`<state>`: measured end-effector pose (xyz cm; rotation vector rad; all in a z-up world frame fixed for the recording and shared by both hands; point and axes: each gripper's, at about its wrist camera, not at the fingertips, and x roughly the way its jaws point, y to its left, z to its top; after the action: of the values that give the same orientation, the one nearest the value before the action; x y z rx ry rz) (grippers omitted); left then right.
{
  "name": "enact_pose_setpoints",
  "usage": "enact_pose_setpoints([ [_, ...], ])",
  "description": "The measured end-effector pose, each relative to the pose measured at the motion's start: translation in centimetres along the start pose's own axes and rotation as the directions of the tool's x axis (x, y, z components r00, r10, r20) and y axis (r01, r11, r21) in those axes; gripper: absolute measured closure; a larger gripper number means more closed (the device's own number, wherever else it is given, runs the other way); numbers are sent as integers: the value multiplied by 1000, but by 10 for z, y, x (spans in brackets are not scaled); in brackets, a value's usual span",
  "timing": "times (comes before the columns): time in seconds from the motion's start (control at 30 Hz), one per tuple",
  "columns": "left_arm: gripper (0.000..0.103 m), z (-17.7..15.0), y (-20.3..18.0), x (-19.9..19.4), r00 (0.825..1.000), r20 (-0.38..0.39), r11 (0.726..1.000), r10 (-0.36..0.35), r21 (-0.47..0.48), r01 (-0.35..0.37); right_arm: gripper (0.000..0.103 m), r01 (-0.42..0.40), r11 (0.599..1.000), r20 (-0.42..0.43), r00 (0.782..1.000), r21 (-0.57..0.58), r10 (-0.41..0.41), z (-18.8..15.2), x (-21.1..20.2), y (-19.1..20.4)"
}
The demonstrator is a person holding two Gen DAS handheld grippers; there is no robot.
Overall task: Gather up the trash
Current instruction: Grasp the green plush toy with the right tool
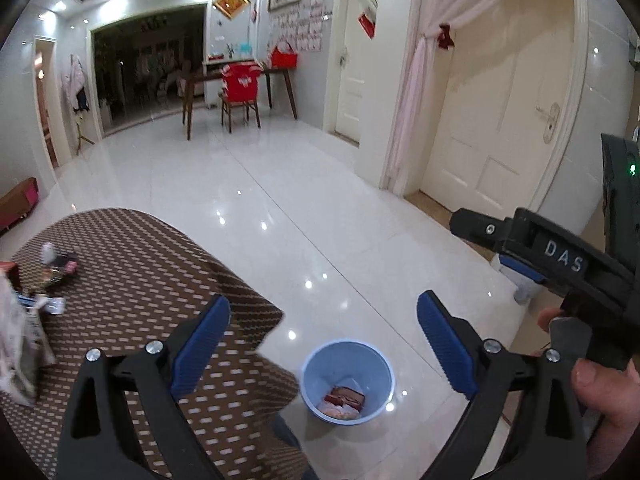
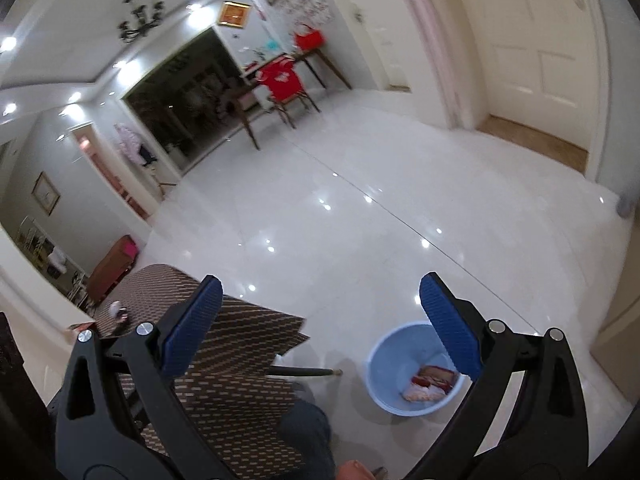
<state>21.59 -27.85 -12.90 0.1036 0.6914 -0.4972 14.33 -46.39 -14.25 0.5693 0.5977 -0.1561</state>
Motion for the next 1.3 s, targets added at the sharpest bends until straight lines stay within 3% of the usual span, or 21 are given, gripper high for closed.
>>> enact_pose_setpoints([
  [0.3,10,-9,68,-66,993,83,994,86,-78,-80,6,-107,977,-11,994,-184,107,-11,-12,97],
  [0.63,10,-37,161,-124,963,113,953,243,-214,-216,6,-261,897,-95,965,-358,243,-49,-3,210],
  [0.97,10,-89,246,-167,918,72,875,391,-339,-346,6,-408,769,-253,912,-492,322,-118,28,314],
  [1.2,10,-134,299,-186,877,2,800,480,-411,-437,6,-490,645,-391,869,-587,303,-179,58,381],
  [1.3,10,-146,325,-191,866,-29,770,500,-444,-459,6,-498,599,-422,864,-627,276,-199,72,407],
])
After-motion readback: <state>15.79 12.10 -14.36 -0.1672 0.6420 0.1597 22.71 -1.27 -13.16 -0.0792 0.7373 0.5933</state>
